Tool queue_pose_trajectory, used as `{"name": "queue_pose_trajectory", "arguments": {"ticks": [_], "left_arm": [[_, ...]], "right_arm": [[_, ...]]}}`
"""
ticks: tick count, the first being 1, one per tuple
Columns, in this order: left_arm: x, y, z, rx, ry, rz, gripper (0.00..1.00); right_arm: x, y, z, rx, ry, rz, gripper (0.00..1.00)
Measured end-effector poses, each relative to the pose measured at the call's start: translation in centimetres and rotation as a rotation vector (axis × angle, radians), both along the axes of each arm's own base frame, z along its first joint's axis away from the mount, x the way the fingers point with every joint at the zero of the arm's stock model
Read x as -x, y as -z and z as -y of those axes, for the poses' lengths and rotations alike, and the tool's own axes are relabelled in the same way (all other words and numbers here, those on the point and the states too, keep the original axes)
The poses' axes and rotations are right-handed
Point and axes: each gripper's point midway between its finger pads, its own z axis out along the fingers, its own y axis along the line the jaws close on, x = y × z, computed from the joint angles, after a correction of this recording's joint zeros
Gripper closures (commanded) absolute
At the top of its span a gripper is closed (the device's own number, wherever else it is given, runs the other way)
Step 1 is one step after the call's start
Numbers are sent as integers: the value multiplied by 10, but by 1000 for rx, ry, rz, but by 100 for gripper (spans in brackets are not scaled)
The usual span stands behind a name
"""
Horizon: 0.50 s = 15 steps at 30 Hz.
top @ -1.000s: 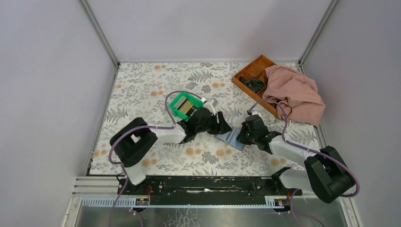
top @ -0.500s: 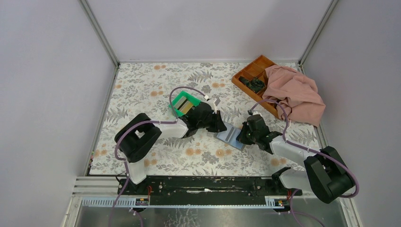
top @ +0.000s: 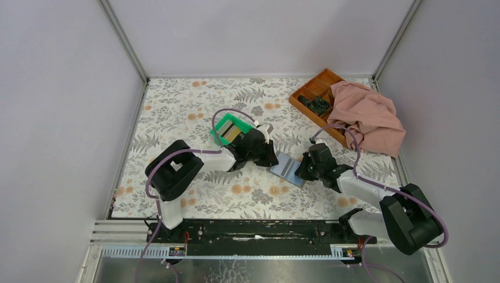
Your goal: Take the credit cards out of the card holder
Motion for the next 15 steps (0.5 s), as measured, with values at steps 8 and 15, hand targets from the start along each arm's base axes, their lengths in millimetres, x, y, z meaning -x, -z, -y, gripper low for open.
{"name": "queue_pose_trajectory", "arguments": {"ticks": [8, 15], "left_arm": [[-5, 1, -4, -36, -11, 14, 71], [-3, 7, -2, -45, -2, 8, 71]], "right_arm": [[0, 0, 0, 0, 1, 0, 100], [0, 0, 0, 0, 1, 0, 100]]}}
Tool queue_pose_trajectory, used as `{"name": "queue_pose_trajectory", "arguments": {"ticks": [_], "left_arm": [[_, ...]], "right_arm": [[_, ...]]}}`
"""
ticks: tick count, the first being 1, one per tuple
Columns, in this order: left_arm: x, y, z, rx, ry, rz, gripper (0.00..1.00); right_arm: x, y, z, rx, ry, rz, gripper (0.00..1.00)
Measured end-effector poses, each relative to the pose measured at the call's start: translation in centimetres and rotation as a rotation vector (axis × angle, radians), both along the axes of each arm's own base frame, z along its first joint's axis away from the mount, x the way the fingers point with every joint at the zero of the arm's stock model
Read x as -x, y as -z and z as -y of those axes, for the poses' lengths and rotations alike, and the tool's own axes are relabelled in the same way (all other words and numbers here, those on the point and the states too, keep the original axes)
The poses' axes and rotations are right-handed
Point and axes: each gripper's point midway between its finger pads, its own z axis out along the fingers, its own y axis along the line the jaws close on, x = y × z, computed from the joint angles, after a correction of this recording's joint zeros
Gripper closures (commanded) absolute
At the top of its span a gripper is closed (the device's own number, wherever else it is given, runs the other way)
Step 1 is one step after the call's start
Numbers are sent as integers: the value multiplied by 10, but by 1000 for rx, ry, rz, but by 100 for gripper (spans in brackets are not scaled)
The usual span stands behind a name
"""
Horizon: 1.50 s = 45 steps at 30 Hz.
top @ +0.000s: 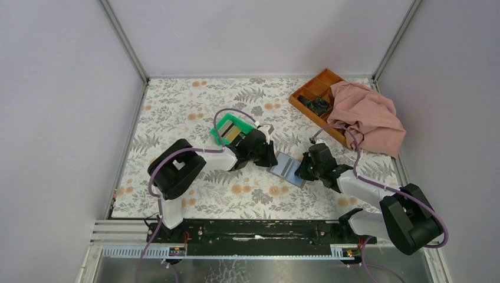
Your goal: Take the credit cards out of the card holder
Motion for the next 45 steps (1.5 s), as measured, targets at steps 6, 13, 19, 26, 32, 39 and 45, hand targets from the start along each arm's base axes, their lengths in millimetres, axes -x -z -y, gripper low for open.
{"name": "queue_pose_trajectory", "arguments": {"ticks": [6, 13, 19, 26, 32, 39, 45], "left_arm": [[3, 5, 4, 0, 13, -10, 72], [12, 1, 14, 27, 44, -30, 74], [22, -4, 24, 51, 75, -47, 76], [24, -9, 30, 77, 82, -60, 85], [25, -13, 32, 96, 80, -67, 97], [29, -27, 46, 145, 112, -61, 100], [39, -37, 60, 175, 152, -51, 100]], "right_arm": [[0, 0, 0, 0, 0, 0, 100], [0, 0, 0, 1, 1, 0, 100], [1, 2, 1, 2, 0, -4, 100], [1, 2, 2, 4, 3, -5, 100], [2, 3, 3, 4, 6, -5, 100], [4, 2, 6, 14, 10, -9, 100], [8, 2, 10, 26, 10, -16, 100]]}}
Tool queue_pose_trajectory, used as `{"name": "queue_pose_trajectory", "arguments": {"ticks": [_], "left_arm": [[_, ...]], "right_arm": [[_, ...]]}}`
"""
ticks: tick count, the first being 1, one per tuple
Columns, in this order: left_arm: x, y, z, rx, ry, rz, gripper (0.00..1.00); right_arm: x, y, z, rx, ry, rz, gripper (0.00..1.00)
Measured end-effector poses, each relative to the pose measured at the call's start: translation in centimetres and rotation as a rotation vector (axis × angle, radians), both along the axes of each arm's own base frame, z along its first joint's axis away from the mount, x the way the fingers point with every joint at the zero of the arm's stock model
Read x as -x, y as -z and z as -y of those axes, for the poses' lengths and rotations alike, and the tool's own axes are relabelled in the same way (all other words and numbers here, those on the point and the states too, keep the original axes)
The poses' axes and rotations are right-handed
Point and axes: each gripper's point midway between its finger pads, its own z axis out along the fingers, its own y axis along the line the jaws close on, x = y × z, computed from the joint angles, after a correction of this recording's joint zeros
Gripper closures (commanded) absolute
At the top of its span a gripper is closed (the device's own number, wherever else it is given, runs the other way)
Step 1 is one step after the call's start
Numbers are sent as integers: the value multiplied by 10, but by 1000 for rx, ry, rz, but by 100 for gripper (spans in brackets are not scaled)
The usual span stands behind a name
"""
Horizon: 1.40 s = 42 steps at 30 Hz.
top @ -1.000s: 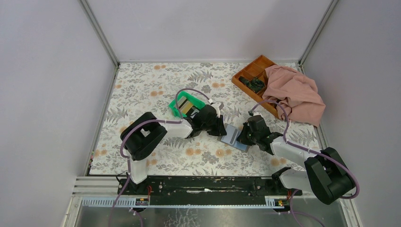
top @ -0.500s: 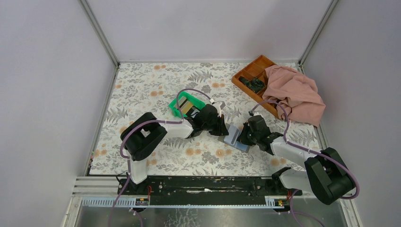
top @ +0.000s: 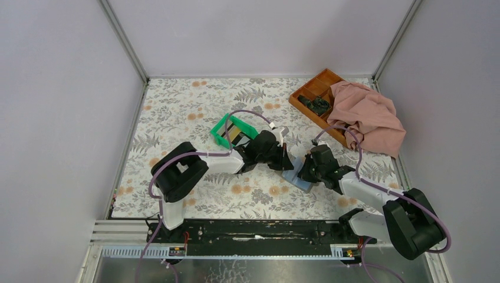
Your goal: Take the credit cards out of the card holder
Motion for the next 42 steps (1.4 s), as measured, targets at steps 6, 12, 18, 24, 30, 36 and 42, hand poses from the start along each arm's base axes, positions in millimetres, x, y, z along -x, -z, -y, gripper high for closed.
{"name": "queue_pose_trajectory", "arguments": {"ticks": [6, 12, 18, 24, 30, 36, 42], "left_arm": [[5, -3, 5, 14, 11, -4, 100], [8, -5, 8, 22, 17, -7, 100], [13, -5, 10, 21, 31, -10, 100], [19, -7, 15, 20, 47, -12, 100], [21, -7, 16, 17, 49, -14, 100], [21, -6, 15, 14, 47, -13, 100], [20, -6, 15, 12, 44, -13, 100]], "right_arm": [[0, 0, 1, 2, 0, -1, 100], [-4, 0, 4, 2, 10, 1, 100], [-6, -2, 14, 19, 30, 2, 100], [-9, -15, 23, 30, 54, 46, 80], [-12, -23, 26, 33, 58, 71, 95], [-9, -21, 26, 37, 56, 62, 100], [2, -5, 29, 40, 55, 21, 100]]}}
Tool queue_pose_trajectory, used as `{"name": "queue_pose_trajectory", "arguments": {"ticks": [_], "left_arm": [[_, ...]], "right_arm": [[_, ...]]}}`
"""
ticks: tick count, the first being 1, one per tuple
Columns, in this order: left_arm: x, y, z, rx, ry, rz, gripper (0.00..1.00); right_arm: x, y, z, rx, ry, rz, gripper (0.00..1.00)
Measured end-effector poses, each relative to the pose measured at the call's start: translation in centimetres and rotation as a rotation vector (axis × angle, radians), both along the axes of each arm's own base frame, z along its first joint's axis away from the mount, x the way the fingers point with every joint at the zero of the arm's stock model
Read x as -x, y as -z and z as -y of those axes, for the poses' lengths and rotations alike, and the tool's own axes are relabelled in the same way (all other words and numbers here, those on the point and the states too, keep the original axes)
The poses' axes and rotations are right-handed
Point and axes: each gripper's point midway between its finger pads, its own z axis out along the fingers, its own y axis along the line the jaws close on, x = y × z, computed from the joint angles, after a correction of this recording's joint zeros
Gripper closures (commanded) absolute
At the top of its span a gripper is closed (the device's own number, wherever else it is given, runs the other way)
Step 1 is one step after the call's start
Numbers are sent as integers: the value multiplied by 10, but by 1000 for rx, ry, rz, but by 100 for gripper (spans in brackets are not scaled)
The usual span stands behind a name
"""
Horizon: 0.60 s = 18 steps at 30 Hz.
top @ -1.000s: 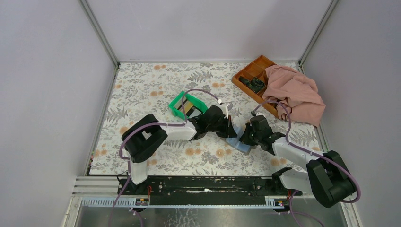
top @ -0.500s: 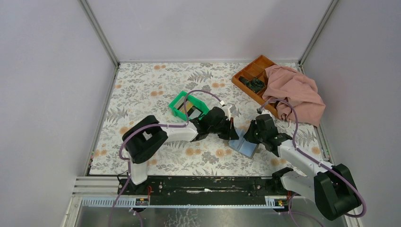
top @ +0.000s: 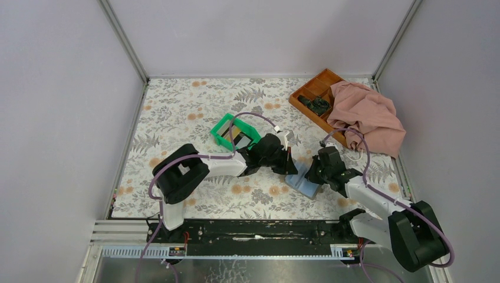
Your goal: Take the credit cards out of the card holder
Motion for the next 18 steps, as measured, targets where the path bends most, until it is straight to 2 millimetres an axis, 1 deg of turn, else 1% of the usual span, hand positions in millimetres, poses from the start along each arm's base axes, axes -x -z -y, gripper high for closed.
{"name": "queue_pose_trajectory", "arguments": {"ticks": [2, 5, 11, 15, 16, 18], "left_arm": [[1, 1, 0, -3, 1, -2, 100], [1, 1, 0, -5, -2, -1, 100], [-2, 1, -1, 1, -23, -1, 100], [-4, 3, -10, -2, -54, -1, 100], [-5, 4, -12, -4, -62, -2, 99], [-6, 6, -18, -8, -77, -6, 93]], "right_arm": [[3, 5, 0, -2, -1, -17, 100], [-1, 6, -3, -13, 1, -10, 100], [-15, 6, -10, -31, 0, 1, 100], [-28, 6, -18, -42, -9, -9, 100], [-30, 6, -20, -45, -13, -13, 100], [-36, 6, -24, -50, -18, -23, 100]]}}
